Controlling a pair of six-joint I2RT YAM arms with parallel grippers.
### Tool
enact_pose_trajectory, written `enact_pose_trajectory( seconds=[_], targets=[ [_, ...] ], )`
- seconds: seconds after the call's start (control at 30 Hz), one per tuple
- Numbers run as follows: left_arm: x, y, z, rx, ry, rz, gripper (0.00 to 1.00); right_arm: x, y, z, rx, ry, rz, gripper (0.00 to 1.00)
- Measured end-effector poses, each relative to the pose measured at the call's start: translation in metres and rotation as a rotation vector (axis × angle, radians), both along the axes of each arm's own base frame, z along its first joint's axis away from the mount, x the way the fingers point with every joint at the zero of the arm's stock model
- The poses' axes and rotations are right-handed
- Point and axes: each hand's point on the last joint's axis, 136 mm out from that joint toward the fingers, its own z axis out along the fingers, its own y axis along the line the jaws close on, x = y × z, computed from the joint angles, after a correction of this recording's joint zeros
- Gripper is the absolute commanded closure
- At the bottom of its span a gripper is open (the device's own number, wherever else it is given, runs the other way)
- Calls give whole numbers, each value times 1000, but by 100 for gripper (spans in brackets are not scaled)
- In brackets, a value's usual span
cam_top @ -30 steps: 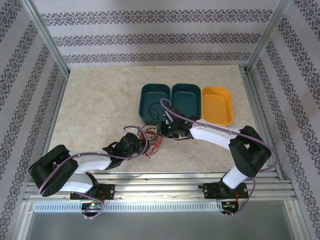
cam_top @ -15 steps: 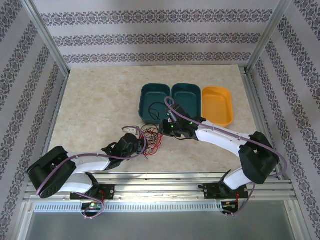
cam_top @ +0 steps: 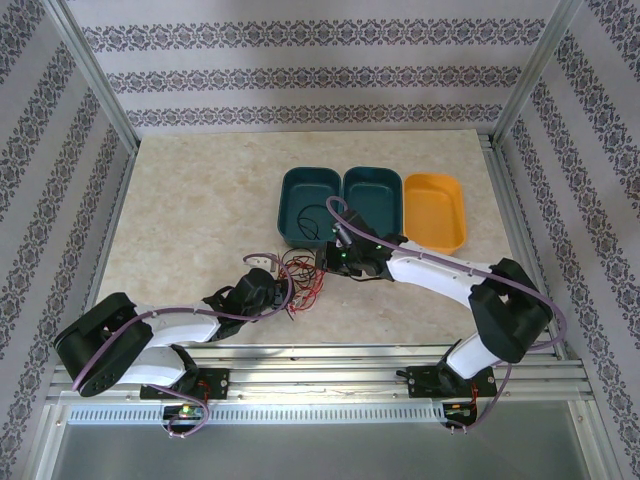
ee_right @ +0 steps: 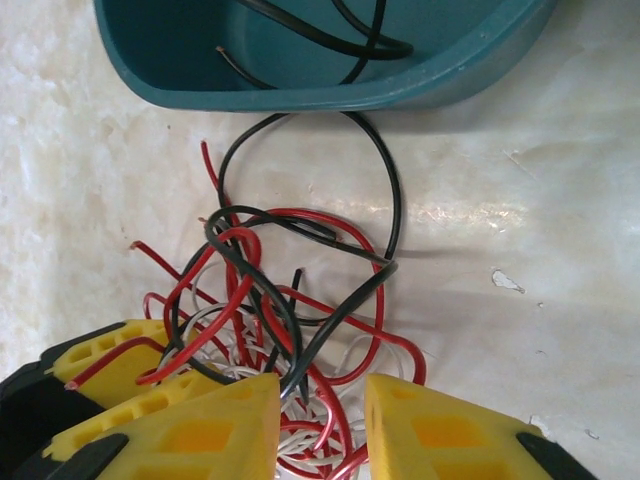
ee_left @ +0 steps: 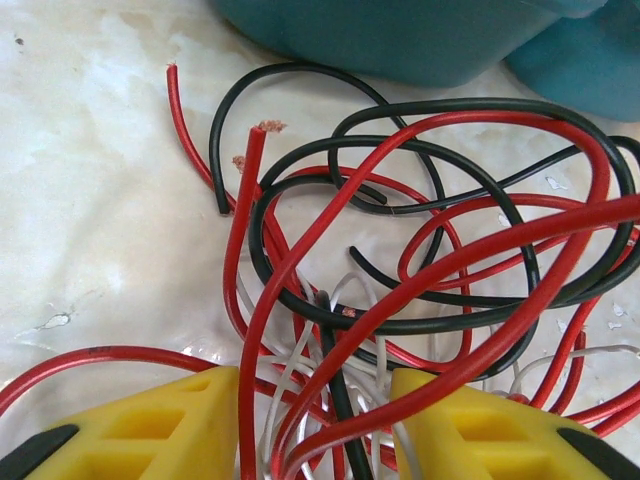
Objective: Untangle the cables
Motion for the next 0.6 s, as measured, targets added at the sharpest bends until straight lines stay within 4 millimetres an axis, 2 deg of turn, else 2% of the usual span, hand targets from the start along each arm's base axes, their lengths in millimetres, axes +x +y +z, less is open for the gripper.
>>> enact_pose_trajectory(
  seconds=[0.47, 0.6],
  targets=[
    [-1, 1, -1, 0, 3, 1, 57, 3, 6, -10, 6, 16, 8, 70],
    [-1, 1, -1, 0, 3, 1, 57, 3, 7, -12, 9, 20, 9, 73]
  ],
)
